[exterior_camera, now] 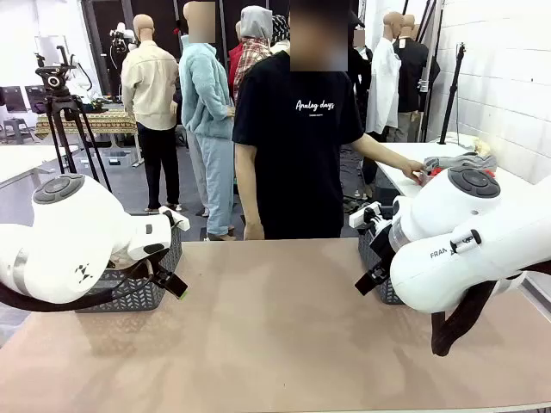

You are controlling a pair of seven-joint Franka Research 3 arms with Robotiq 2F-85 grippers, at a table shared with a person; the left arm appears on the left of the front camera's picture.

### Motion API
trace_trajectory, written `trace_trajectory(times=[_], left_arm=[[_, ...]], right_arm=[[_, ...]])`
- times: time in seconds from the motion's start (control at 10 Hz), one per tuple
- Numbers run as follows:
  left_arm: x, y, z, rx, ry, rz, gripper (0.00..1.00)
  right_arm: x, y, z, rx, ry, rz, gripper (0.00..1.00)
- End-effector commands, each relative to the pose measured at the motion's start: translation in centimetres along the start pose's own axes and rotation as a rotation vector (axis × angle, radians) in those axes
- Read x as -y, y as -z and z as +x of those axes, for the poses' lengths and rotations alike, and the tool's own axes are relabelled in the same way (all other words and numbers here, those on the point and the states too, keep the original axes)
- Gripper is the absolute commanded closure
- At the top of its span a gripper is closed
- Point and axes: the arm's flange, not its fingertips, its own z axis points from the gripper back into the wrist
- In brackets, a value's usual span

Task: Sort the tops and bottoms.
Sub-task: Lift clothes from the center of the table with your left hand.

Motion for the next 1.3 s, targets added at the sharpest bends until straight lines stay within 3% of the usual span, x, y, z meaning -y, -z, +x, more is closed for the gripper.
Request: trace_trajectory(times=[0.0,1.2], left_arm=[[0.01,0.0,0.0,0.0,0.0,0.0,0.0],[0.17,0.0,0.04,0.0,0.004,0.0,0.0]], right_arm=[[0.0,0.0,0.0,0.0,0.0,0.0,0.0],[0.0,0.0,0.0,0.0,0.0,0.0,0.0]])
